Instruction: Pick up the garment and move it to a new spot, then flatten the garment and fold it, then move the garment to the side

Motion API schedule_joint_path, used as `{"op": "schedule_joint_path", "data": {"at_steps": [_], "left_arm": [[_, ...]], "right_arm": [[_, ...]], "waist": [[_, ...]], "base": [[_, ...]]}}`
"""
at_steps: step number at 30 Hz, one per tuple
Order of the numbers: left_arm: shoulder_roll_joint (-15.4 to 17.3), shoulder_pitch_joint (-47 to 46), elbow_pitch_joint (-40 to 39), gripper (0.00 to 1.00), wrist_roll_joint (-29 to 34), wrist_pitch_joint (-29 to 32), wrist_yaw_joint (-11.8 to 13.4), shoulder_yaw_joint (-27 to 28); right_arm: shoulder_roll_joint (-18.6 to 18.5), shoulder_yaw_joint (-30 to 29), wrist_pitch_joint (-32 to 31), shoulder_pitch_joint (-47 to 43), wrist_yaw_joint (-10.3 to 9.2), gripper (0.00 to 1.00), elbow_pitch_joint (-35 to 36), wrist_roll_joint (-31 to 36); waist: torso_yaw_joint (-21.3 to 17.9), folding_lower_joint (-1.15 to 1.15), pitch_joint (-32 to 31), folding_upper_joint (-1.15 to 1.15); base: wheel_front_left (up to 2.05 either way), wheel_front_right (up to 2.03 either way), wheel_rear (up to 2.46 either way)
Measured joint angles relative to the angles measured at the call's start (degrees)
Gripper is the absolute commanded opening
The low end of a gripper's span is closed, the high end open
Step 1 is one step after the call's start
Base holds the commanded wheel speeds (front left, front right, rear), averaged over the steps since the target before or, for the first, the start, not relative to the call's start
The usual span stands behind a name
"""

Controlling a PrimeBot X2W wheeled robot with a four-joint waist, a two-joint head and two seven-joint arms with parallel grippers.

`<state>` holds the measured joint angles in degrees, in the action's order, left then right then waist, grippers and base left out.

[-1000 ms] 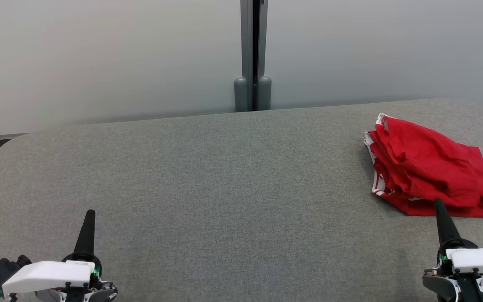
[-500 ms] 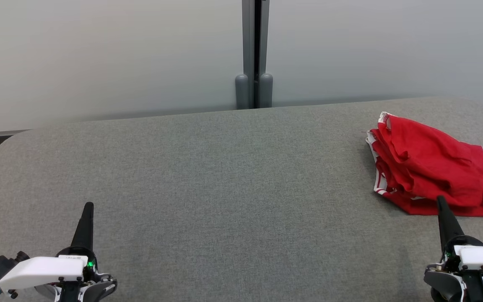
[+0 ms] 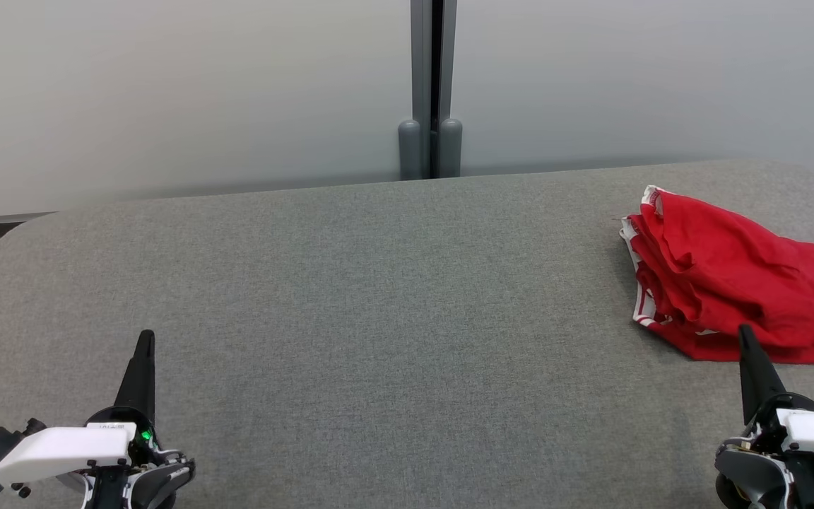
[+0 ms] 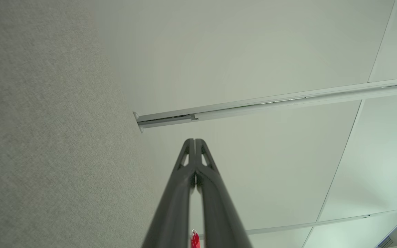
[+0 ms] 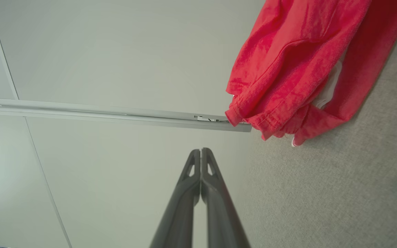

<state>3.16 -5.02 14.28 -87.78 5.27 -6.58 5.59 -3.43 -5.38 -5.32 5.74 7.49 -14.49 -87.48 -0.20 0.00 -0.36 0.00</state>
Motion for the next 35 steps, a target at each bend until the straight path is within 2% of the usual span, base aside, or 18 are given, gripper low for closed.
{"op": "schedule_joint_path", "data": {"at_steps": [15,35], "left_arm": [[-0.4,-0.9,-0.1,0.00,-4.6,1.3,-0.9,0.9],[-0.4,-1.0,-0.1,0.00,-4.6,1.3,-0.9,0.9]], "right_arm": [[0.6,-1.3,-1.2,0.2,0.00,0.00,0.4,-4.7],[0.7,-1.3,-1.2,0.2,0.00,0.00,0.4,-4.8]], "waist": [[0.2,0.00,0.5,0.00],[0.2,0.00,0.5,0.00]], "base": [[0.00,0.00,0.00],[0.00,0.00,0.00]]}}
